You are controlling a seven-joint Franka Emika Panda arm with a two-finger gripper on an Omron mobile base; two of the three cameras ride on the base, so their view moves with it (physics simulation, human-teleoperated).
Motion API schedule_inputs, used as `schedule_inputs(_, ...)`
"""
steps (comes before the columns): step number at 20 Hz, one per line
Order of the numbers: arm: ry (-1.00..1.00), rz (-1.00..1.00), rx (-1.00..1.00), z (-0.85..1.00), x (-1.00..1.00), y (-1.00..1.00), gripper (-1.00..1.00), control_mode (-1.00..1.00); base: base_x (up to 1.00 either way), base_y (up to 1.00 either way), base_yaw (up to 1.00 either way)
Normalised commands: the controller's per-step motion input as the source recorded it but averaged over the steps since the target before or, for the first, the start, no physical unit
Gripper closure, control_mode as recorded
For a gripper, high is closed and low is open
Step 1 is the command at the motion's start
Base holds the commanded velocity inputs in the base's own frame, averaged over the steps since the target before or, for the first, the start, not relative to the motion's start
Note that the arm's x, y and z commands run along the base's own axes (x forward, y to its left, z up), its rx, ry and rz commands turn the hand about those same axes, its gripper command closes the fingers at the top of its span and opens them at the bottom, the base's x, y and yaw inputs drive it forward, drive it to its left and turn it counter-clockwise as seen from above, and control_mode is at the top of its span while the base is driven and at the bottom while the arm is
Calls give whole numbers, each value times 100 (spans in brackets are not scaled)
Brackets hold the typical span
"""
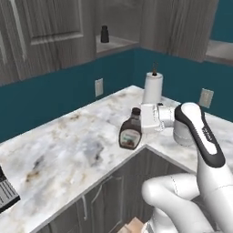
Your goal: There are various items on the counter. Only move the condiments/shakers into the cabinet.
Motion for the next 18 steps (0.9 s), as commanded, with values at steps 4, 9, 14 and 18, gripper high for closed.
schedule_inputs(4,0,0,0,0,0,0,100,100,53,0,22)
schedule_inputs(9,0,0,0,0,0,0,100,100,100,24,-7)
schedule_inputs(14,0,0,0,0,0,0,100,100,100,17,-9)
schedule_inputs(18,0,0,0,0,0,0,100,100,100,-11,-32)
